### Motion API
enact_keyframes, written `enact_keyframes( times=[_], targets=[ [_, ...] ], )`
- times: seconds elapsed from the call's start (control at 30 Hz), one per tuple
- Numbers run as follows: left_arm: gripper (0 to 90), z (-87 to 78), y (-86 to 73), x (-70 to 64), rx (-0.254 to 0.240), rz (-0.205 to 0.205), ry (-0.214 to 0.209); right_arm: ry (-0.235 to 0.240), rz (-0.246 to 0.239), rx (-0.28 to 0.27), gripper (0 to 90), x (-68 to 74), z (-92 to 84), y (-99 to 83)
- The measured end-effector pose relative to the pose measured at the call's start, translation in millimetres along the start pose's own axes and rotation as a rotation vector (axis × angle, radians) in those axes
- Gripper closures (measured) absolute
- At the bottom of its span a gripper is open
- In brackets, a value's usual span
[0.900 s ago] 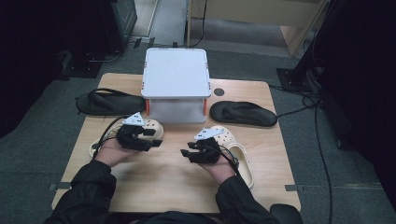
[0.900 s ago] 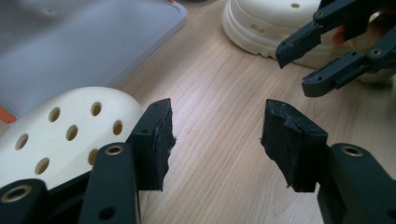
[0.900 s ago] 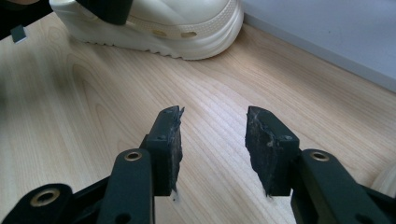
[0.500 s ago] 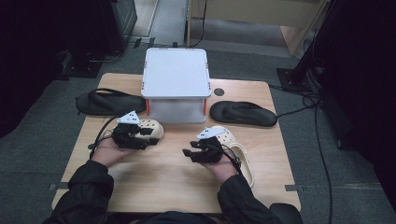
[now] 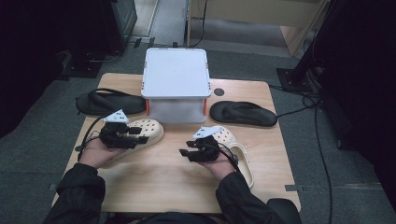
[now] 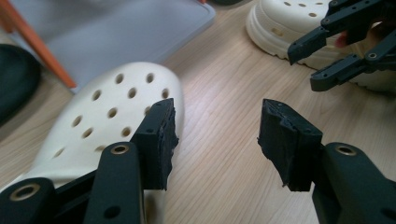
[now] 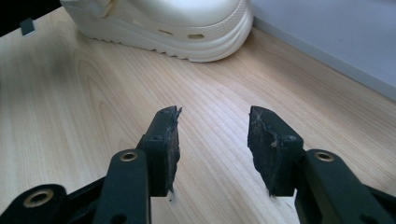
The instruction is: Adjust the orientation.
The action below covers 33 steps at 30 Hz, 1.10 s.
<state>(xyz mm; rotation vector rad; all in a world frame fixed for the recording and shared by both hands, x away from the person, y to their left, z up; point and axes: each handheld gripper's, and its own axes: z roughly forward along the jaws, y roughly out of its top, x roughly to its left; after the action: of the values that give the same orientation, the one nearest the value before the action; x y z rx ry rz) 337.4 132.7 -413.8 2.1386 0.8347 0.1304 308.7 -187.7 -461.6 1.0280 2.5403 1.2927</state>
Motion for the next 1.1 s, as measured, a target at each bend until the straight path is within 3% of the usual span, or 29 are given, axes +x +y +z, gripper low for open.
enact_keyframes(
  times=[0.17, 0.63, 0.9, 1.1],
  targets=[
    [45.0, -12.2, -4.4, 8.2, -0.023, -0.032, 0.016, 0.016, -0.009, 0.007, 53.9, 1.8, 4.4, 1.4],
    [46.6, -39.4, -11.6, 34.6, -0.047, -0.049, 0.055, 0.038, -0.009, 0.036, 53.8, 3.3, 11.3, -0.3],
    [46.7, -39.6, -20.9, 55.2, -0.013, -0.038, 0.085, 0.034, -0.001, 0.039, 53.2, 3.2, 10.7, -3.0],
    [44.6, -37.2, -28.8, 65.8, -0.035, -0.04, 0.108, 0.035, -0.001, 0.037, 53.1, 2.8, 10.6, -4.5]
  ],
)
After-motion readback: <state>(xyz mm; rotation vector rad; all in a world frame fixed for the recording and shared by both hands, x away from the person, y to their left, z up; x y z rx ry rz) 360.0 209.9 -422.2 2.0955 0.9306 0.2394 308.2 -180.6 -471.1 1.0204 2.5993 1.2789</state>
